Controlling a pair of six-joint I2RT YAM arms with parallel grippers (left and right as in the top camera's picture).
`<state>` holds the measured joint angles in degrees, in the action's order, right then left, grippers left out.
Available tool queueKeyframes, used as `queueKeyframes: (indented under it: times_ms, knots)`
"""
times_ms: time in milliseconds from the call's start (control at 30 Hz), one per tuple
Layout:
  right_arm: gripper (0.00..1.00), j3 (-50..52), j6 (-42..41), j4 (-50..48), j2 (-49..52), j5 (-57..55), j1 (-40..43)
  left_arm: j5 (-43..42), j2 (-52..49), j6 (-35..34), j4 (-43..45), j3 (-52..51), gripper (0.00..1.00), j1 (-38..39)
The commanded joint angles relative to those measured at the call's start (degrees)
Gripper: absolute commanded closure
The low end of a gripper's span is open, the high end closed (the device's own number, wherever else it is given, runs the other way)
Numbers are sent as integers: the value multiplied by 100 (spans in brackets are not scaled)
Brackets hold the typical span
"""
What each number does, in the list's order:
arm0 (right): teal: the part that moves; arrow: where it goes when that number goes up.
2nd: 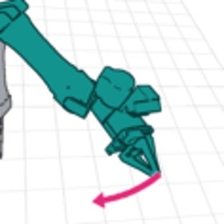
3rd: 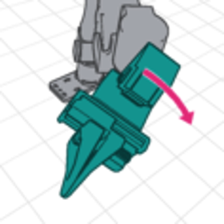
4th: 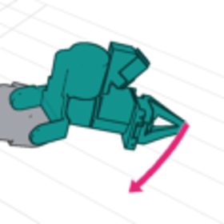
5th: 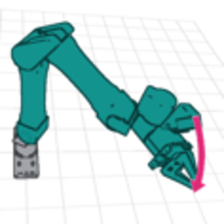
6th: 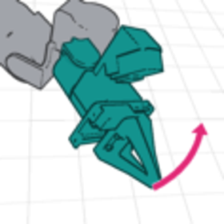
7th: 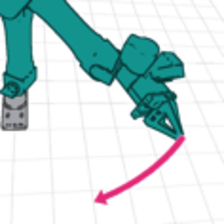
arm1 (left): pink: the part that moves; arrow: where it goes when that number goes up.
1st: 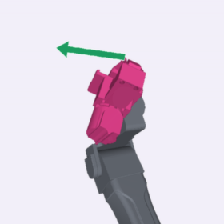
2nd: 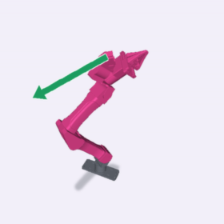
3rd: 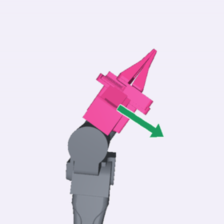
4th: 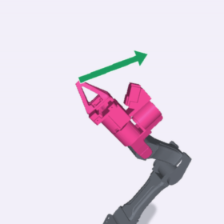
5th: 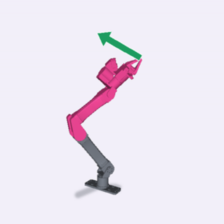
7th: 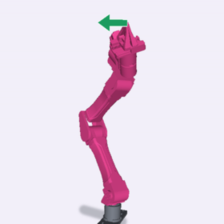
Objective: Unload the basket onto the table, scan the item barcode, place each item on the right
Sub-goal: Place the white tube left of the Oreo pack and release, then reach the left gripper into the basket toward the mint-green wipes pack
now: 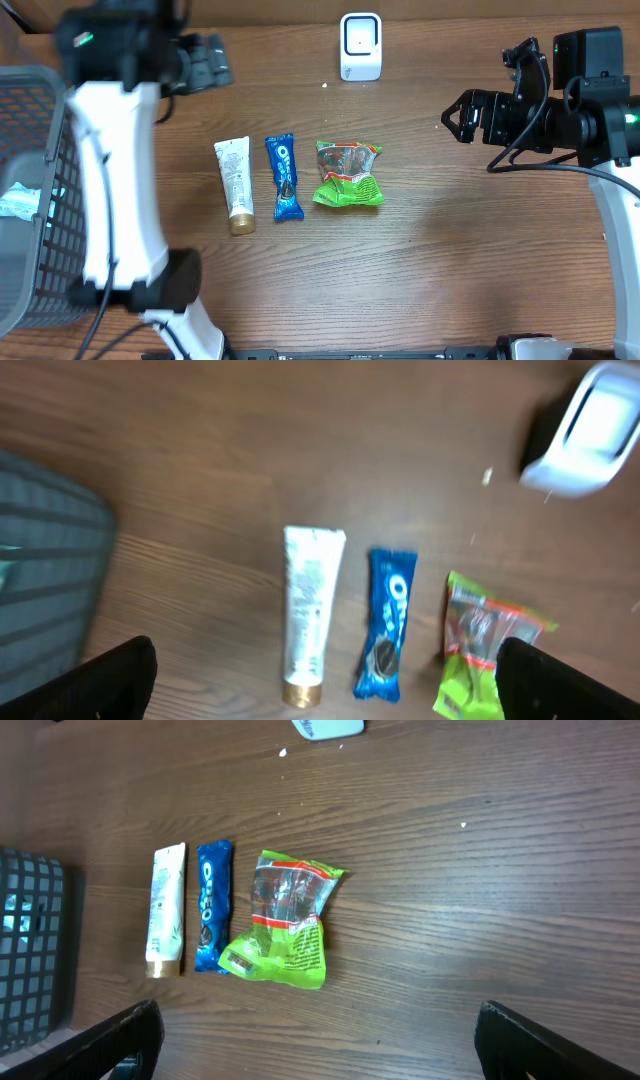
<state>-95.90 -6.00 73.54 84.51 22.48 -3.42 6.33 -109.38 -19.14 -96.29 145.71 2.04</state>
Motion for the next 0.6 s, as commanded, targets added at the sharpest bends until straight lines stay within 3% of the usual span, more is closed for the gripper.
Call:
queueKeyframes:
  times_ms: [0,100,200,300,567]
  knots:
    - [0,-118,7,11,-15,11,-15,319,815,-153,-52,190,0,-686]
    - [0,-118,7,0,-15,11,-15,326,1224,-339,-52,188,0,-1646]
    - [0,-118,7,7,-15,13,-15,168,1335,-557,-50,168,0,-3241]
    - [0,-118,7,11,-15,13,-15,-210,1167,-579,-52,50,0,-4068]
    - [0,-118,7,9,-15,13,-15,-439,138,-627,20,-520,2,-4826]
